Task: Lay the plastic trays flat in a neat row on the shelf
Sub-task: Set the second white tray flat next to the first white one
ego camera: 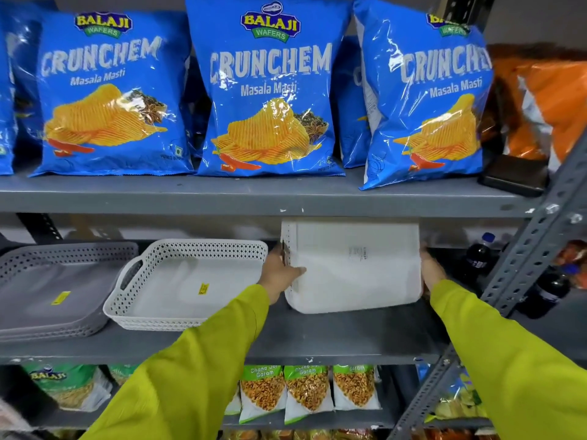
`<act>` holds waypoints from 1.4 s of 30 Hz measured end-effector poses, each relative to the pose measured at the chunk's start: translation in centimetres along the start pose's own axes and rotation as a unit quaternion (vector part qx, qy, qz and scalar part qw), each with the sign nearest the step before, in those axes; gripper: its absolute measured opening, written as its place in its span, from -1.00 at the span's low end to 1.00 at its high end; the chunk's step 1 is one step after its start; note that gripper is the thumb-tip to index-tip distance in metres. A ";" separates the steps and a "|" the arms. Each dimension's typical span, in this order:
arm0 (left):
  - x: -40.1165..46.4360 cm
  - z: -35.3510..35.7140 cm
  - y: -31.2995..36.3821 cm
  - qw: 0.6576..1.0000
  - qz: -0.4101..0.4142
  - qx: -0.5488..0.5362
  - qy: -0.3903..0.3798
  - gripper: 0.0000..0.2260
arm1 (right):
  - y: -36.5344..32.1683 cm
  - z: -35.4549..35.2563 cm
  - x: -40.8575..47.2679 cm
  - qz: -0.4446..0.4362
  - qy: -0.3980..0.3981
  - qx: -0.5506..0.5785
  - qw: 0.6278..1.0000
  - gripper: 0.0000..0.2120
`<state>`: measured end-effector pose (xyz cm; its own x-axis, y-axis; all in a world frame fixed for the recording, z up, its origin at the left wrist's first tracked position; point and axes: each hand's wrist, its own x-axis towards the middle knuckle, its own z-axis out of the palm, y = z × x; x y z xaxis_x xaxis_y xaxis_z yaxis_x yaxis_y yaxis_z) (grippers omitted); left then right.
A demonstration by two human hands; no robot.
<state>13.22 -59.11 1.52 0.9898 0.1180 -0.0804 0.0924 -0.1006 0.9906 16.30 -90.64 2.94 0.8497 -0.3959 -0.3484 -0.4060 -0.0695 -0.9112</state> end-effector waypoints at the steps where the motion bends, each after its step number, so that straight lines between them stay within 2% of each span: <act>1: 0.2 -0.2 0.6 1.000 0.023 -0.010 0.001 -0.37 | 0.2 -0.1 1.0 0.009 0.004 0.058 0.998 0.21; 2: 0.3 -0.4 1.1 0.999 0.039 -0.021 0.005 -0.38 | 0.2 -0.3 1.2 0.020 0.001 0.108 0.994 0.18; 4: -0.1 -1.0 2.5 0.997 0.024 -0.064 0.021 -0.56 | 0.1 -0.6 1.0 0.024 -0.028 0.194 0.980 -0.08; 5: -0.3 -1.3 2.9 0.995 -0.004 -0.095 0.032 -0.69 | -0.1 -0.7 0.7 0.024 -0.045 0.221 0.974 -0.14; 6: -0.4 -1.3 3.1 0.991 -0.040 -0.124 0.032 -0.73 | 0.0 -0.9 0.8 0.035 -0.070 0.243 0.967 -0.18; 8: -0.1 -1.7 2.3 0.982 -0.079 -0.169 0.010 -0.59 | 0.6 -1.0 1.2 0.027 -0.122 0.241 0.962 -0.32; 9: -0.1 -2.1 1.6 0.980 -0.093 -0.177 0.003 -0.60 | 1.0 -0.9 1.2 0.040 -0.124 0.232 0.964 -0.45; 12: -0.7 -3.2 0.2 0.984 -0.113 -0.141 0.000 -0.75 | 1.9 -0.5 1.6 0.056 -0.112 0.037 0.991 -0.80; 15: -0.2 -3.7 -2.2 0.996 -0.057 0.063 -0.008 -0.71 | 2.9 -0.1 2.8 0.018 -0.079 -0.195 0.978 -0.95; 17: -0.6 -3.7 -2.9 0.976 -0.006 0.217 -0.005 -0.67 | 4.1 0.1 3.9 0.006 -0.041 -0.241 0.970 -0.89; 19: -0.6 -3.8 -3.3 0.952 0.020 0.304 0.007 -0.67 | 4.7 0.5 4.6 -0.009 -0.016 -0.226 0.974 -0.75; 21: -0.5 -3.5 -3.2 0.917 0.037 0.396 0.033 -0.75 | 4.9 1.0 4.7 -0.034 -0.016 -0.237 0.971 -0.69; 24: -0.9 -2.6 -3.2 0.879 0.038 0.472 0.063 -0.81 | 5.1 1.8 4.7 -0.069 -0.008 -0.280 0.957 -0.63; 27: -0.8 -2.2 -3.3 0.845 0.041 0.528 0.068 -0.80 | 5.2 2.2 4.6 -0.073 -0.023 -0.367 0.927 -0.38; 30: -0.4 -2.8 -3.4 0.842 0.042 0.535 0.057 -0.77 | 4.8 2.1 5.2 -0.069 -0.034 -0.463 0.883 -0.29; 33: -0.7 -3.7 -3.9 0.864 0.065 0.498 0.040 -0.69 | 4.8 2.6 5.5 -0.082 -0.007 -0.469 0.879 -0.31; 36: -1.8 -6.3 -4.2 0.884 0.081 0.454 0.079 -0.65 | 5.1 3.2 5.6 -0.106 -0.014 -0.477 0.873 -0.34; 42: -3.7 -16.0 -4.7 0.849 0.026 0.504 0.156 -0.67 | 5.3 3.1 6.4 -0.135 -0.004 -0.522 0.842 -0.29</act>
<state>7.41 -43.28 -1.10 0.9326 0.3285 0.1492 0.2525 -0.8896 0.3807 20.66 -90.72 -4.84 0.9591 -0.2304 -0.1647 -0.2685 -0.9248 -0.2695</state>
